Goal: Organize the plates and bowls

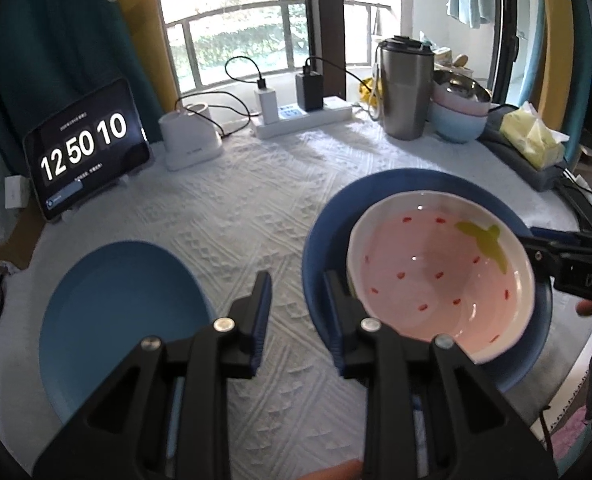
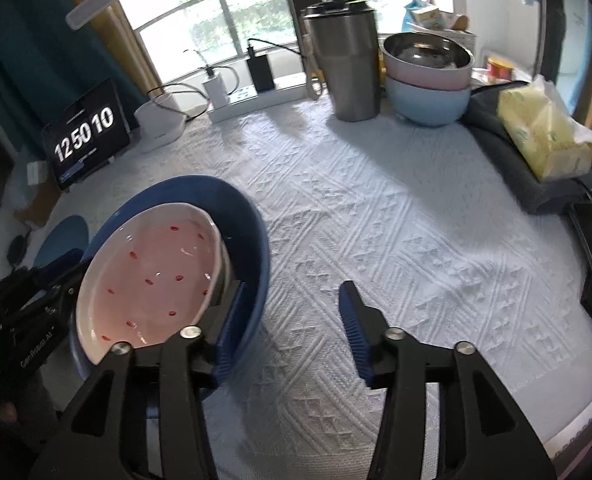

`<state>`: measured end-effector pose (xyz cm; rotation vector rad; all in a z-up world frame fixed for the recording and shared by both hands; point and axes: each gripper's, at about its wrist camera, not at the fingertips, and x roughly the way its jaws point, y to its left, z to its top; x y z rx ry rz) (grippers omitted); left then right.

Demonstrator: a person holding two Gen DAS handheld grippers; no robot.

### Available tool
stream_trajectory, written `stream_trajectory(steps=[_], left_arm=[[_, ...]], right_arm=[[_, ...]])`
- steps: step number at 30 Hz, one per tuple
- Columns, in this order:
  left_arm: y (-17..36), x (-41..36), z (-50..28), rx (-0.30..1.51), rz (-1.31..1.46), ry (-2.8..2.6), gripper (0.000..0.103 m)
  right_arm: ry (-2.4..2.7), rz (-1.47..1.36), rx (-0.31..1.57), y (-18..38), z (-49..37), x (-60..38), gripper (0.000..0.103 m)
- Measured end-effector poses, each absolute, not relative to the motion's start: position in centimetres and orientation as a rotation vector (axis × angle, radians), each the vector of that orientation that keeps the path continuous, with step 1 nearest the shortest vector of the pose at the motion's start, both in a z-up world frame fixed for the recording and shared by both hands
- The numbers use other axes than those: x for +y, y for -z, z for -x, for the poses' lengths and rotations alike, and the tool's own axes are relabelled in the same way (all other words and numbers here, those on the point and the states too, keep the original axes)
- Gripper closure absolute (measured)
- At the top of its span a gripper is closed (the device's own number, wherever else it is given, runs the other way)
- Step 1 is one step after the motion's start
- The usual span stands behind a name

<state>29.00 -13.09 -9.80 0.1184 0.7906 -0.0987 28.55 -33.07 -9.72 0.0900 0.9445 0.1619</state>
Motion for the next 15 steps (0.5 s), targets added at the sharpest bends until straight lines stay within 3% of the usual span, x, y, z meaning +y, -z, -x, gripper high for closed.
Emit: stream_trajectory(steps=[2, 15], left_arm=[[9.8, -12.9, -29.1, 0.786, -0.108, 0.101, 0.076], [10.1, -12.7, -28.8, 0.753, -0.070, 0.101, 0.076]], right_arm=[[-0.127, -0.127, 0.938, 9.9, -28.3, -33.5, 0.042], [-0.069, -0.031, 0.758, 10.0, -27.2, -32.6, 0.044]])
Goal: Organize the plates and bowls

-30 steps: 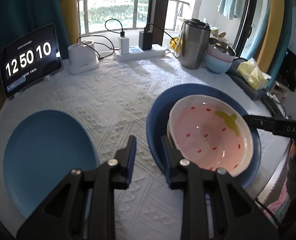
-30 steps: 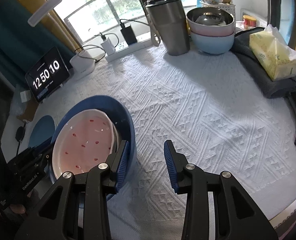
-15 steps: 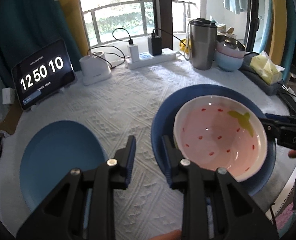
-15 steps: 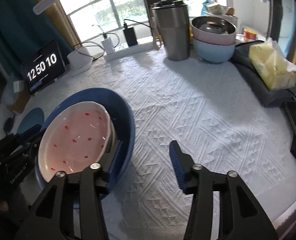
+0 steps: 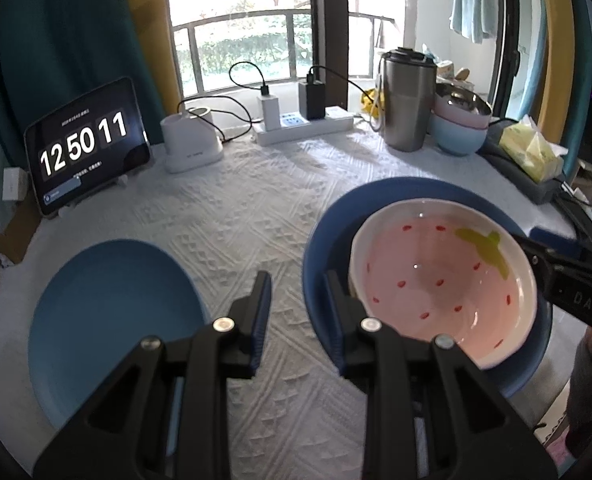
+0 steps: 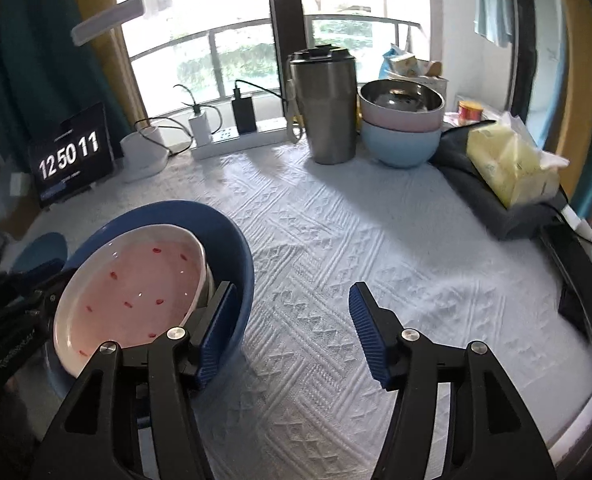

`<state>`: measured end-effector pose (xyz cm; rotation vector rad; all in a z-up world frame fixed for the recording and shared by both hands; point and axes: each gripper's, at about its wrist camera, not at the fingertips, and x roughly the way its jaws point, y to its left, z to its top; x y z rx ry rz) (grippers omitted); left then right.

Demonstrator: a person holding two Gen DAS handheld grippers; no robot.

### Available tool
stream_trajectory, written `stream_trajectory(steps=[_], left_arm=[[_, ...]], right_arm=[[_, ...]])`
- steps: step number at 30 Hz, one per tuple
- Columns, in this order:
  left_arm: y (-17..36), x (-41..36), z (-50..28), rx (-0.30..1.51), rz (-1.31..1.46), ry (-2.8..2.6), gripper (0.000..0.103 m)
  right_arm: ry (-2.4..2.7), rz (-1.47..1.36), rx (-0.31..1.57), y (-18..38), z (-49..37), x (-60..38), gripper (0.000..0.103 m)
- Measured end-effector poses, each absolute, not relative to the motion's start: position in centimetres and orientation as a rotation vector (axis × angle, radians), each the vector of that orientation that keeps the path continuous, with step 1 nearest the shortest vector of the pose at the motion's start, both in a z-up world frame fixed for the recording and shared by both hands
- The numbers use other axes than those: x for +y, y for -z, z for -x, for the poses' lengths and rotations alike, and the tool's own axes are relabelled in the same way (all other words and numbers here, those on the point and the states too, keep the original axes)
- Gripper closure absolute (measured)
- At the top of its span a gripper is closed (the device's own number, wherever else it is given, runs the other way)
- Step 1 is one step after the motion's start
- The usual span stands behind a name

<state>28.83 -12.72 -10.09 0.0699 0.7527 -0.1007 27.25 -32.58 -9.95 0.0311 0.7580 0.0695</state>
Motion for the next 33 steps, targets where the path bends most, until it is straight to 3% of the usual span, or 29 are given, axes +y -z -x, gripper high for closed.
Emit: stream_trajectory(steps=[6, 10, 14, 33], left_arm=[[10.2, -13.0, -28.6, 0.715, -0.076, 0.090, 0.079], [10.2, -13.0, -28.4, 0.702, -0.074, 0.101, 0.083], [10.2, -13.4, -28.2, 0.695, -0.068, 0.120, 0.094], [9.8, -12.9, -27.8, 0.708, -0.005, 0.164, 0.094]], right_arm=[[-0.125, -0.093, 0.791, 10.0, -27.6, -32.5, 0.067], [-0.145, -0.082, 0.764, 10.0, -27.0, -31.5, 0.089], [-0.107, -0.041, 0.731, 10.0, -26.7, -30.6, 0.091], [-0.096, -0.045, 0.731, 9.3, -26.4, -30.6, 0.093]])
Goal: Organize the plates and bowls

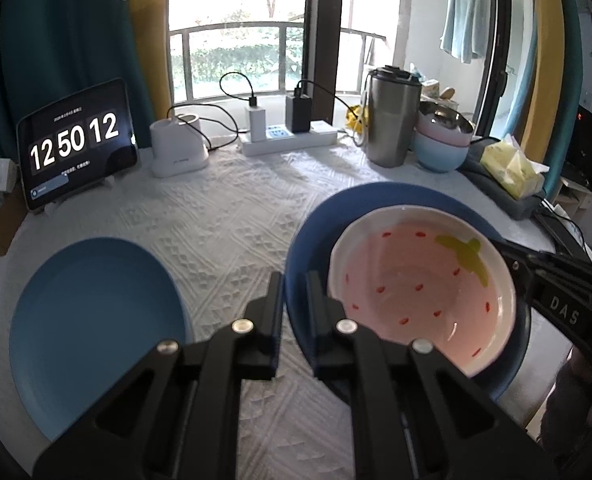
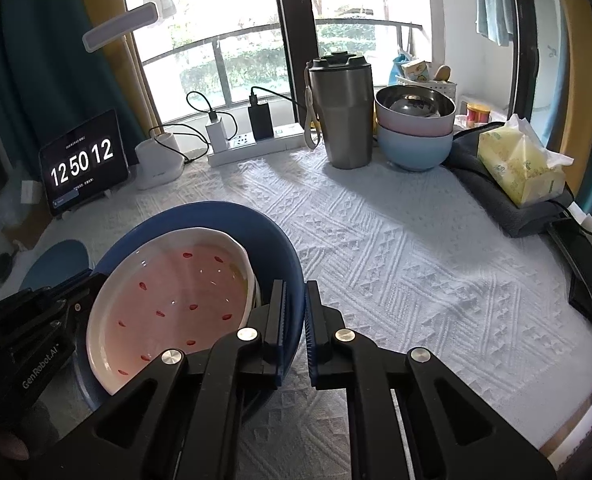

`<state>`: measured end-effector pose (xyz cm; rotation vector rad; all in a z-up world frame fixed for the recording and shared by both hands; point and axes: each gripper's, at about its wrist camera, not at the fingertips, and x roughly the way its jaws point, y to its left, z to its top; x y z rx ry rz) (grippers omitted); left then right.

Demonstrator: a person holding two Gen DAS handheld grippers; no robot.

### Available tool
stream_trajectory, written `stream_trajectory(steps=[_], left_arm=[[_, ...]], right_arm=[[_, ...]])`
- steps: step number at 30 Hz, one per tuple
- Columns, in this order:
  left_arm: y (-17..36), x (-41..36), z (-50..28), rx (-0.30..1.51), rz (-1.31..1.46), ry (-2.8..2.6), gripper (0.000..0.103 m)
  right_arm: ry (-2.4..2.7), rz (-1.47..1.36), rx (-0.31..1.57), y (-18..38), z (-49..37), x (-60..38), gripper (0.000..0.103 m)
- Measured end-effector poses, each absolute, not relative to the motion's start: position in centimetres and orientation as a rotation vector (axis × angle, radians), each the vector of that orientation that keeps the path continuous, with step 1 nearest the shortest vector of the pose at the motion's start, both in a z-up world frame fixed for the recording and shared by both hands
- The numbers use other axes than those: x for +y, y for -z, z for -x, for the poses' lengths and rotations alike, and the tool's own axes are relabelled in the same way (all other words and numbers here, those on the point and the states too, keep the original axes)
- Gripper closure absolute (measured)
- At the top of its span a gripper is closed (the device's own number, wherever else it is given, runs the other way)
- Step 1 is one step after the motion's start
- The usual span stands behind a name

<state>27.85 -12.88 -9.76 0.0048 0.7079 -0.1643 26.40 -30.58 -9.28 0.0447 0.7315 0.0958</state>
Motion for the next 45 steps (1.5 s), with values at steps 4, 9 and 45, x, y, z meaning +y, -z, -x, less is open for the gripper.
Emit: stream_trajectory(steps=[4, 9, 45], left_arm=[[9.5, -12.6, -27.6, 0.704, 0.004, 0.177, 0.094], [9.2, -12.0, -27.5, 0.703, 0.028, 0.190, 0.094], [6.0, -3.9, -26.2, 0.594, 0.152, 0.139, 0.094]], right_arm=[[-0.095, -0.047, 0.720, 8.7, -26.3, -30.6, 0.093], [-0.097, -0.052, 0.708, 8.0, -26.2, -30.4, 0.093], [-0.196, -0.034, 0.664, 4.6, -27.0, -23.9, 0.093]])
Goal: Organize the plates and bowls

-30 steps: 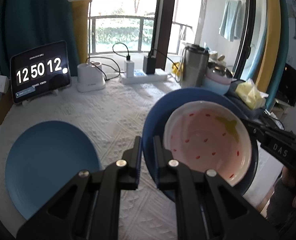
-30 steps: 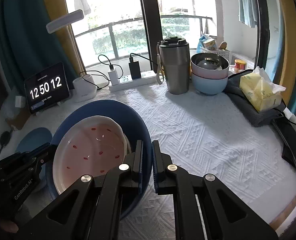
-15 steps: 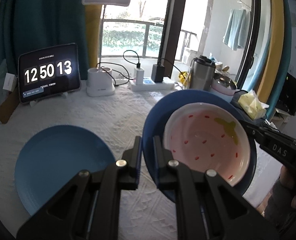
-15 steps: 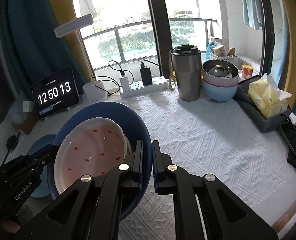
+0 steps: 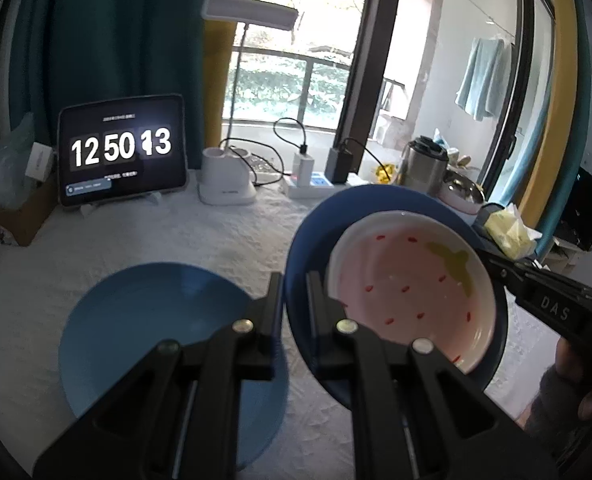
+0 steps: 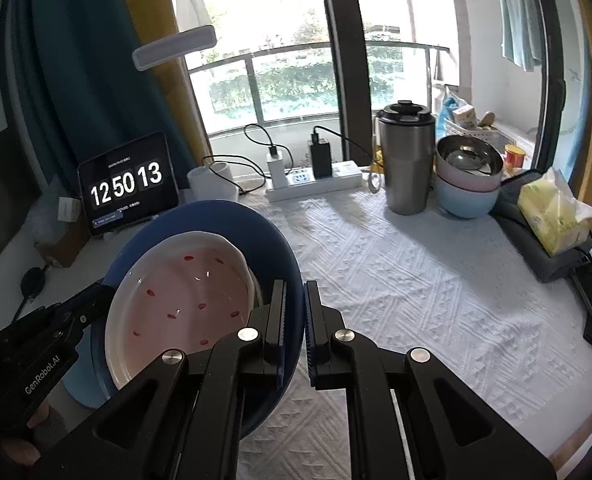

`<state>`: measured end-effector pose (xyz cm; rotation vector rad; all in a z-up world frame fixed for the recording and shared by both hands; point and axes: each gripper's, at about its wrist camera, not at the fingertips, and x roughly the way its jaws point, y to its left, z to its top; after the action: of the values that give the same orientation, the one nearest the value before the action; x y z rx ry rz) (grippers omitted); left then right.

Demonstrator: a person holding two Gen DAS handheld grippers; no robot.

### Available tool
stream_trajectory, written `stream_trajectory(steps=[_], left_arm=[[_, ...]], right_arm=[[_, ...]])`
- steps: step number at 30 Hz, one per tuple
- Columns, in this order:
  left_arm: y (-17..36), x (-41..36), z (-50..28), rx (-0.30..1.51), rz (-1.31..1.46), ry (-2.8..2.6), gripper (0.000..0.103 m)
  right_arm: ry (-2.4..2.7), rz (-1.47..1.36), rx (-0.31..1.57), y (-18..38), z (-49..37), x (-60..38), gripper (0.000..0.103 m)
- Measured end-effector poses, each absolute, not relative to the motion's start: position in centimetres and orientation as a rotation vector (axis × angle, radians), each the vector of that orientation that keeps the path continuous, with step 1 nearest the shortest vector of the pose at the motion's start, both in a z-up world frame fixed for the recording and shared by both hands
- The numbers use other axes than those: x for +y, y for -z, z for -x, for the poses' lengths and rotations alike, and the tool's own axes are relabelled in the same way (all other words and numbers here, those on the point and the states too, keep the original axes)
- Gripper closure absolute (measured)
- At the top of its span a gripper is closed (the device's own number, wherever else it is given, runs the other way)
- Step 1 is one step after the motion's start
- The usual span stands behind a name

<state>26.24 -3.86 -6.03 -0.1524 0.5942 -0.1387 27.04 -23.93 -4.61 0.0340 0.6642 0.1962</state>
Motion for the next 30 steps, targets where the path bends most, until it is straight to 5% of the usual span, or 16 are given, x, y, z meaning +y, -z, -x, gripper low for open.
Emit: stream_trajectory(steps=[30], left_arm=[[5.9, 4.7, -24.1, 0.574, 0.195, 0.013, 0.094]], right_arm=[[-0.323, 0.012, 0.693, 5.2, -28.0, -15.0, 0.093]])
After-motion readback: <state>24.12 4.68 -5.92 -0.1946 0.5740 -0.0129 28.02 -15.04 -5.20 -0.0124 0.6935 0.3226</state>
